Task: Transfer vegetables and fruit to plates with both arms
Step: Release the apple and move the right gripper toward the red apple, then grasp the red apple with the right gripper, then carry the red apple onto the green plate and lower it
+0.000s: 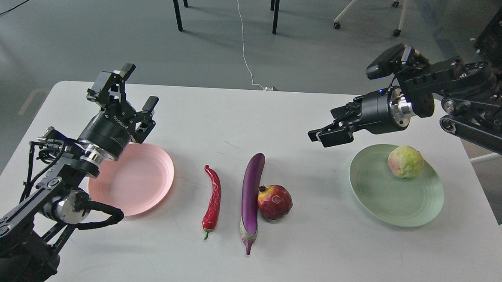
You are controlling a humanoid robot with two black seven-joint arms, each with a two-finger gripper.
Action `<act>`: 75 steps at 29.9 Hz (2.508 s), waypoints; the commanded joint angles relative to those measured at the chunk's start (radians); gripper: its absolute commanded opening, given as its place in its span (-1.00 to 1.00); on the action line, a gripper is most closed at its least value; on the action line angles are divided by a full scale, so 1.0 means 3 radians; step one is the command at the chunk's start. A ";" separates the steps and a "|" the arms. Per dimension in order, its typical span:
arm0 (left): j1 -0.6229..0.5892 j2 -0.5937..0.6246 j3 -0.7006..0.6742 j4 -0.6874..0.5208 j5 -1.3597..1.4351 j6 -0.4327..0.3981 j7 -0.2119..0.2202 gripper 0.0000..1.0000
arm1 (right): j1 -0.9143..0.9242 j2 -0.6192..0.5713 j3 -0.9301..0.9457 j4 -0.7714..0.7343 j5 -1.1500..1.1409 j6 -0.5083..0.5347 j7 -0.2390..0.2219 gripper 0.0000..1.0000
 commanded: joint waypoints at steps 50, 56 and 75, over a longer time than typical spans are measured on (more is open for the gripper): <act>0.0005 0.0064 -0.0011 0.0000 0.0000 0.0000 0.0000 0.97 | -0.0332 0.0887 -0.0516 -0.0219 0.0009 -0.0025 0.0000 -0.06; 0.0005 0.0064 -0.0011 0.0000 0.0000 0.0000 0.0000 0.97 | -0.0153 0.0361 -0.0505 0.0113 0.0004 -0.0030 0.0000 -0.05; 0.0005 0.0044 0.0040 0.0000 0.0000 -0.0006 0.0000 0.97 | -0.0362 -0.1282 -0.0521 0.0574 -0.0809 -0.0030 0.0000 0.02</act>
